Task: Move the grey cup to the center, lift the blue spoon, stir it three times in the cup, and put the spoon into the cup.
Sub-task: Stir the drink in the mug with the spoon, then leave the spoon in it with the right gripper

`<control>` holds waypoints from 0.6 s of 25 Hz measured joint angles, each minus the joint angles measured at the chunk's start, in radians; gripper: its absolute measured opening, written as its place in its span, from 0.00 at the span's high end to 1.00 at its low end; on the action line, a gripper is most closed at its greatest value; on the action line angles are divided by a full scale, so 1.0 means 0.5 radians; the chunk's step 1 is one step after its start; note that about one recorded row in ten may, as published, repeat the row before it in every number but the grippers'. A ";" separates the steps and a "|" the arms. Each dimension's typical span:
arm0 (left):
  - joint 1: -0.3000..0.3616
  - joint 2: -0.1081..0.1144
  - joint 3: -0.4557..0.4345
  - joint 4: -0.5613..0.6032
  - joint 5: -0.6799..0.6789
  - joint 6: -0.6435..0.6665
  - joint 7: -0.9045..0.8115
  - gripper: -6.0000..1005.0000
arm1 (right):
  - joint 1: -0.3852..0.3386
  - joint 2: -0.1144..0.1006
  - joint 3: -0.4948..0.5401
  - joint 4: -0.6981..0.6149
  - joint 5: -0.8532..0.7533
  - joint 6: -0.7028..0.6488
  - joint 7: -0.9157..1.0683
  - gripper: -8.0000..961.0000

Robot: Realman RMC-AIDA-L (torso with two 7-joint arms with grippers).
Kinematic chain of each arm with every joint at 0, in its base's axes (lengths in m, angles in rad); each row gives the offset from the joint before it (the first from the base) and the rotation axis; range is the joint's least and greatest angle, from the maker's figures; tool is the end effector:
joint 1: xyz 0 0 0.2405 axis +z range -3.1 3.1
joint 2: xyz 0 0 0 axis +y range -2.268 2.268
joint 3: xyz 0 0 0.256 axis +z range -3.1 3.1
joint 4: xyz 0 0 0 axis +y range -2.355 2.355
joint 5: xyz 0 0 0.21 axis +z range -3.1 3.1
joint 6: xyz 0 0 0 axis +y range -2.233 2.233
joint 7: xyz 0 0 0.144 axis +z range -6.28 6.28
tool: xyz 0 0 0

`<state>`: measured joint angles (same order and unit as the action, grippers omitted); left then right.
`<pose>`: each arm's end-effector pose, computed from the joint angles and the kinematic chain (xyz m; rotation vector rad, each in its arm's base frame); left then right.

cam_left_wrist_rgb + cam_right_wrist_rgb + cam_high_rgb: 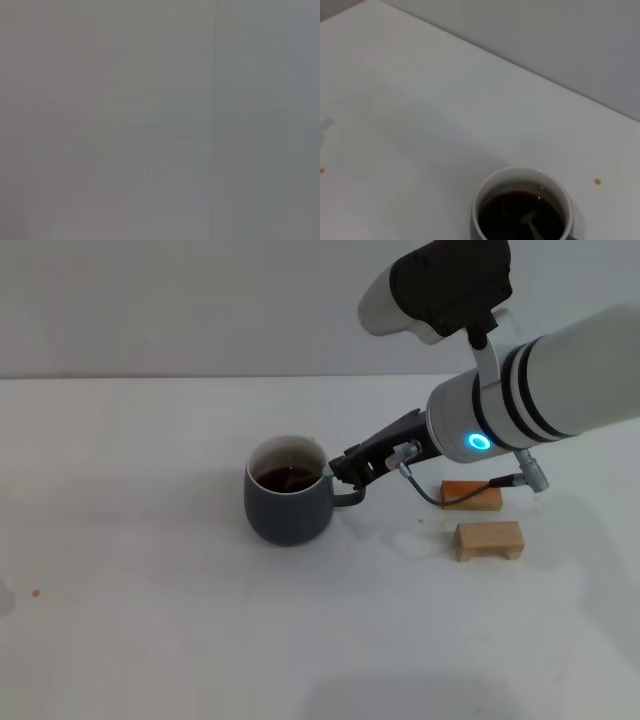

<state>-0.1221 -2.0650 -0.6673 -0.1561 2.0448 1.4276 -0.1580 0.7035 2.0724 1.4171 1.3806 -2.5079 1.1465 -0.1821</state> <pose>-0.3941 0.2111 0.0157 -1.3535 -0.5984 -0.6370 0.0842 0.3726 -0.0571 -2.5345 0.8275 -0.0982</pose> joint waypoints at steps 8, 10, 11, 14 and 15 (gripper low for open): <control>0.009 0.001 0.000 -0.009 0.003 0.003 0.000 1.00 | -0.030 0.011 -0.055 0.082 0.035 0.020 -0.001 0.83; 0.008 0.001 0.000 -0.011 0.005 0.003 0.000 1.00 | -0.024 0.012 -0.066 0.078 0.047 0.015 -0.001 0.83; 0.005 0.001 0.000 -0.011 0.005 0.004 0.000 1.00 | -0.013 0.012 -0.081 0.070 0.068 0.005 -0.001 0.83; 0.002 0.001 0.000 -0.011 0.005 0.004 0.000 1.00 | -0.002 0.012 -0.092 0.065 0.074 -0.006 -0.001 0.83; 0.001 0.001 0.000 -0.011 0.004 0.004 0.000 1.00 | 0.003 0.012 -0.095 0.061 0.074 -0.012 -0.001 0.83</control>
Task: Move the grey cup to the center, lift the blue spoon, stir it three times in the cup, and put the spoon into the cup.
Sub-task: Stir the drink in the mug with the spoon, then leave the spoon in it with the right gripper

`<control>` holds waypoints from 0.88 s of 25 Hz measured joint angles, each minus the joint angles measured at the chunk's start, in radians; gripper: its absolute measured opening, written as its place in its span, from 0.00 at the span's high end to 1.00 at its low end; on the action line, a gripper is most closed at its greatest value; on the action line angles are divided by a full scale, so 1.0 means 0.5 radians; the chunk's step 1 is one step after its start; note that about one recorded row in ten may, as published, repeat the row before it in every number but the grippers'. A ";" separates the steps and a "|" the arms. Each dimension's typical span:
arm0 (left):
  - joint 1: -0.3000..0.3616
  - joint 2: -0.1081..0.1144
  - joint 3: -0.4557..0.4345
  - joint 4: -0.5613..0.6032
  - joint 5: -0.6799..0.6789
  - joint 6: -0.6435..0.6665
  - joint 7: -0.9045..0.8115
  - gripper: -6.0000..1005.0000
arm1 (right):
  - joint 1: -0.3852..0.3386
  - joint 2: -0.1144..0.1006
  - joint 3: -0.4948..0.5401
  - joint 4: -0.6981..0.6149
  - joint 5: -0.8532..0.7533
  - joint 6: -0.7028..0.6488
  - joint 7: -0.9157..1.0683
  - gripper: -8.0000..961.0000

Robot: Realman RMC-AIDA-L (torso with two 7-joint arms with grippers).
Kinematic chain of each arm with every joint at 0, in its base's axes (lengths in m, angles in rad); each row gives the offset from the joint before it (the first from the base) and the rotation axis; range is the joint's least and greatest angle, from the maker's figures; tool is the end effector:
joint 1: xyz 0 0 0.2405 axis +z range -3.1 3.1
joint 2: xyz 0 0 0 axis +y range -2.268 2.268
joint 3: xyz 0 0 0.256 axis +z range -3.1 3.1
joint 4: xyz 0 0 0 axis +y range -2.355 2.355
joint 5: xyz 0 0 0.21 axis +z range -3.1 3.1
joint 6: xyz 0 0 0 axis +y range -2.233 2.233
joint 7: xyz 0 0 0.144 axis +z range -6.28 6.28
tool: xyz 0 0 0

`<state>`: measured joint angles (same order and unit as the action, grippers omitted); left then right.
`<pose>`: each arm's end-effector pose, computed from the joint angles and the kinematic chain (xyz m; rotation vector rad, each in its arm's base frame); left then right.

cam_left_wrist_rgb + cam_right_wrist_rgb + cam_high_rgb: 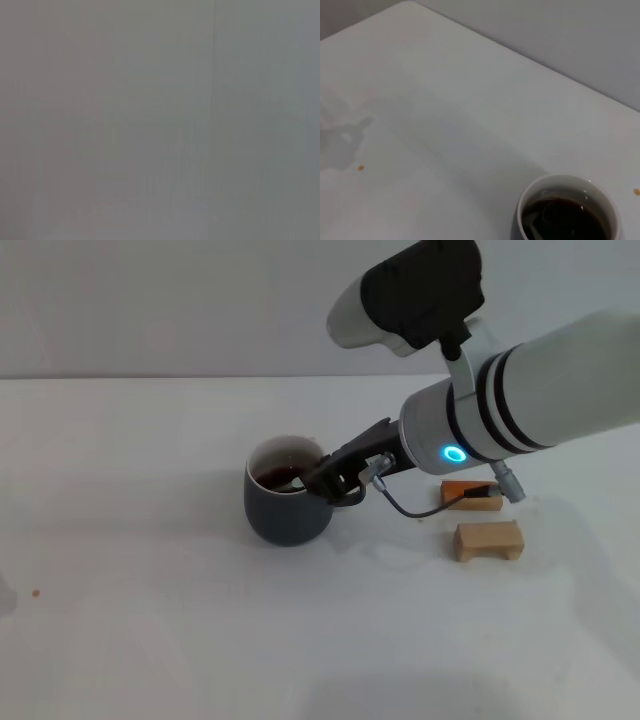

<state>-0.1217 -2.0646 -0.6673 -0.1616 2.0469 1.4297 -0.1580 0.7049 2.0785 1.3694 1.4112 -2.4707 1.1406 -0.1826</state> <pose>-0.3928 0.2116 0.0153 -1.3540 -0.5973 -0.6440 0.0699 0.3601 -0.0675 -2.6002 0.7854 -0.0735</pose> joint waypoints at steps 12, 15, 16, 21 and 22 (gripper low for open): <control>-0.024 0.003 0.000 0.008 -0.004 -0.002 0.000 1.00 | 0.100 -0.006 0.003 -0.180 0.000 -0.147 -0.042 0.83; -0.027 0.003 0.000 0.010 -0.004 -0.006 0.000 1.00 | 0.123 -0.008 0.014 -0.231 -0.011 -0.173 -0.059 0.83; -0.028 0.003 0.000 0.011 -0.004 -0.008 0.000 1.00 | 0.128 -0.010 0.019 -0.242 -0.015 -0.179 -0.065 0.83; -0.039 0.002 0.000 0.013 -0.004 -0.019 0.000 1.00 | 0.135 -0.014 0.097 -0.272 -0.025 -0.186 -0.122 0.83; -0.039 0.001 0.000 0.013 -0.004 -0.019 0.000 1.00 | 0.131 -0.015 0.114 -0.273 -0.031 -0.186 -0.131 0.83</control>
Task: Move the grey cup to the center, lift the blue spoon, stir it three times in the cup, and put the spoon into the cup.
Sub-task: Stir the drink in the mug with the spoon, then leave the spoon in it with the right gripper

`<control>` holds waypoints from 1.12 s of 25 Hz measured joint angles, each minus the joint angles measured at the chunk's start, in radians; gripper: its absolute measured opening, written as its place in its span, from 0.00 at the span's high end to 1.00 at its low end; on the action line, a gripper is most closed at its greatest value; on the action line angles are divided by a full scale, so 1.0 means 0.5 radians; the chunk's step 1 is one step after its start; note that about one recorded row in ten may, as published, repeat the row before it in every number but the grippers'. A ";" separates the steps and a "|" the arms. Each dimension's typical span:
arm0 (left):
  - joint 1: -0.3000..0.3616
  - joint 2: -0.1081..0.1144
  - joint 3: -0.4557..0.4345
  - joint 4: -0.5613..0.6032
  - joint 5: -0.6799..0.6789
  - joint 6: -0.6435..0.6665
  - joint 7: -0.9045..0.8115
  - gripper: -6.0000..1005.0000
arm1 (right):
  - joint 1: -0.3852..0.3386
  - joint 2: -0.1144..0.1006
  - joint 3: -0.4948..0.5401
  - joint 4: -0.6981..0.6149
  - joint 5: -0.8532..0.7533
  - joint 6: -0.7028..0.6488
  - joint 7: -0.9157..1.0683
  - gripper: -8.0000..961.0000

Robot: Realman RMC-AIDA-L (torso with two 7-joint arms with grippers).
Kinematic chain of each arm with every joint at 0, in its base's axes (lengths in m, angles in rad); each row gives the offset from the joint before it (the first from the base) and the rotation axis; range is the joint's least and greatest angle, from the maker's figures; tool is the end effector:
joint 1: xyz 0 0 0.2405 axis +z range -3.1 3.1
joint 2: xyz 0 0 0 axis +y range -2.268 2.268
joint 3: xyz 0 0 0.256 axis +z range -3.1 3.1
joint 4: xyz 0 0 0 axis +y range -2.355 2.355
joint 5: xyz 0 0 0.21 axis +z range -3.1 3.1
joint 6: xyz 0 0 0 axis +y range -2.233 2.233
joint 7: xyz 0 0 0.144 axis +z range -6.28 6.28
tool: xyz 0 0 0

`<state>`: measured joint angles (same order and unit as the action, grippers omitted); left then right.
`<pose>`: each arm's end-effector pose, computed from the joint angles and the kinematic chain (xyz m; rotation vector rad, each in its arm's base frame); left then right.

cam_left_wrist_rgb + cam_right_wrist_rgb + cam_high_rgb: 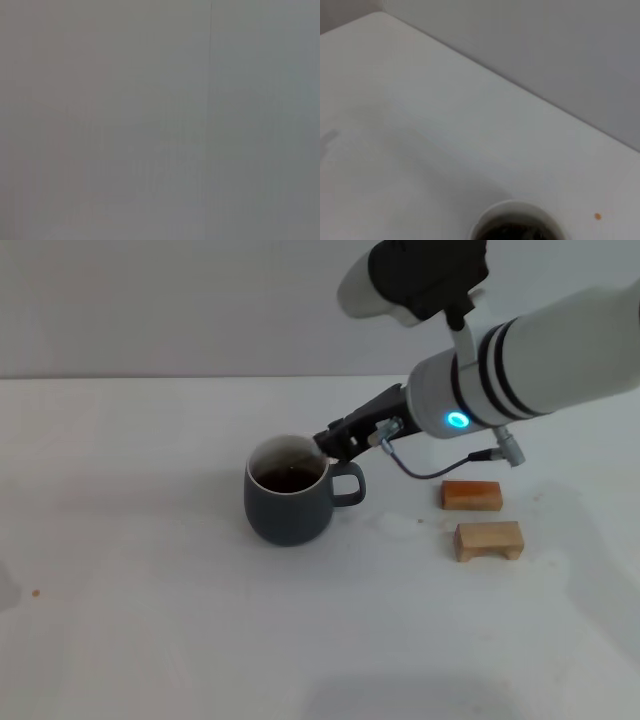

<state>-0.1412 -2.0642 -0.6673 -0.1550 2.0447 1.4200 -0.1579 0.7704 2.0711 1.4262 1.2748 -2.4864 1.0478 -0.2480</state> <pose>-0.3913 0.2186 0.0155 -1.3627 -0.5914 -0.6453 0.0764 0.3909 -0.0636 -2.5387 0.7416 -0.0590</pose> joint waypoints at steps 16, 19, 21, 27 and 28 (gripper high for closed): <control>0.015 -0.008 0.011 -0.018 0.000 -0.002 0.000 1.00 | -0.081 0.008 -0.003 0.086 0.005 0.140 -0.020 0.85; 0.017 -0.008 0.014 -0.019 0.002 -0.002 0.000 1.00 | -0.090 0.012 -0.040 0.110 0.061 0.150 -0.013 0.85; 0.018 -0.008 0.015 -0.019 0.007 0.004 0.000 1.00 | -0.091 0.013 -0.058 0.112 0.114 0.147 -0.011 0.85; 0.022 -0.005 0.017 -0.021 0.014 0.017 0.000 1.00 | -0.070 0.014 -0.107 0.100 0.154 0.078 -0.007 0.85; 0.023 -0.004 0.018 -0.021 0.014 0.017 -0.001 1.00 | -0.066 0.015 -0.115 0.097 0.155 0.055 -0.007 0.85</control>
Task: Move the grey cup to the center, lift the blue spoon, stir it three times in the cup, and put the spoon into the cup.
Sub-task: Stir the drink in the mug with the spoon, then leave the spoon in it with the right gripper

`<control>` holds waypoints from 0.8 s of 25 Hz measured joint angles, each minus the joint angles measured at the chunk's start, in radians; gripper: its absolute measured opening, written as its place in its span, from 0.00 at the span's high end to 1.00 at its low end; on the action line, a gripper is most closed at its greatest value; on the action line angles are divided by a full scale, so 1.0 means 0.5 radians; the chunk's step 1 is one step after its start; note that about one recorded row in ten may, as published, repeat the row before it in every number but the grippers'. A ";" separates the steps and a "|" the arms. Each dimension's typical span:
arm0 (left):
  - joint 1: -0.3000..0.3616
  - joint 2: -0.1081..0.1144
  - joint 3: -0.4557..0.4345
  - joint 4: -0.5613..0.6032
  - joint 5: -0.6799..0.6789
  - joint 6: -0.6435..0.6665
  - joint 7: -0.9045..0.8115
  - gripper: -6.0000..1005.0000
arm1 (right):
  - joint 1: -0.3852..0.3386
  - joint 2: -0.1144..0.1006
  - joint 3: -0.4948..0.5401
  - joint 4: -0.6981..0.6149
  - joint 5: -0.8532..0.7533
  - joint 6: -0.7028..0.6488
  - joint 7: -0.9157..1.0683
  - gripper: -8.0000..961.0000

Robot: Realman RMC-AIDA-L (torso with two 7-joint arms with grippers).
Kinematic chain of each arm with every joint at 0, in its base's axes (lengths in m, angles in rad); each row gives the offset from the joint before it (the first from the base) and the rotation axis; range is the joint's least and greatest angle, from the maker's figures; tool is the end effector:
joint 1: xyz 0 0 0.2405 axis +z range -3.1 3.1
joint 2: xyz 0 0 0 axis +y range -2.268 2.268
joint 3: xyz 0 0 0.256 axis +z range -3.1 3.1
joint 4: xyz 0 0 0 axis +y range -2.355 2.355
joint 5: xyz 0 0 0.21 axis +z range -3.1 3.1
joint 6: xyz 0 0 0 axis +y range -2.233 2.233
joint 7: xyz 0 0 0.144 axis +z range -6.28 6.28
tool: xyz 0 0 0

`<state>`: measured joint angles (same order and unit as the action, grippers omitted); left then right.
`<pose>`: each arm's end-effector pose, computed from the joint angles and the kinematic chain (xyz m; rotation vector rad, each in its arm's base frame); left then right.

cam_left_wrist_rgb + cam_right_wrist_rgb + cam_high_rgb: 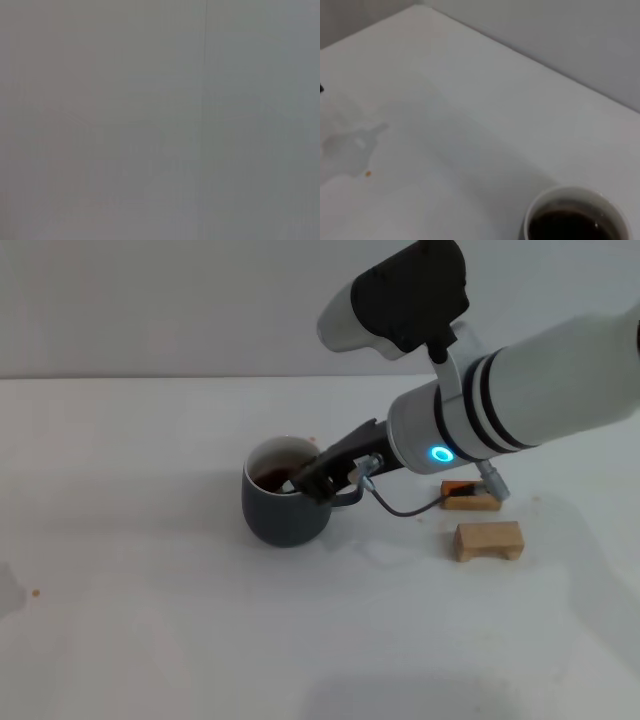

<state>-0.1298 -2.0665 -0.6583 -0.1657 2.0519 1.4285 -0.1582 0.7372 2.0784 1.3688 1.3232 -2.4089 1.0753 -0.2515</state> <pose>-0.3889 0.2152 0.0121 -1.3705 -0.5942 -0.6573 0.0700 0.3673 -0.0773 -2.6359 0.7600 -0.0452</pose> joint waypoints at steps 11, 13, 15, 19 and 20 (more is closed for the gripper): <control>-0.006 0.006 -0.012 0.014 0.001 0.002 0.000 1.00 | 0.045 0.000 -0.045 -0.089 0.040 -0.262 -0.012 0.84; -0.009 0.006 -0.015 0.017 0.001 0.002 0.000 1.00 | 0.033 0.000 -0.055 -0.084 0.029 -0.314 -0.018 0.80; -0.011 0.007 -0.016 0.018 -0.001 0.002 0.001 1.00 | 0.017 -0.002 -0.053 -0.082 0.016 -0.366 -0.030 0.77; -0.013 0.007 -0.018 0.019 -0.009 0.002 0.001 1.00 | -0.029 -0.003 -0.036 -0.075 0.012 -0.496 -0.081 0.70; -0.013 0.007 -0.018 0.019 -0.010 0.002 0.001 1.00 | -0.042 -0.003 -0.036 -0.074 0.011 -0.531 -0.093 0.68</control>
<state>-0.1365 -2.0631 -0.6673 -0.1564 2.0471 1.4298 -0.1580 0.7162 2.0770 1.3508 1.2862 -2.4032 0.8096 -0.2978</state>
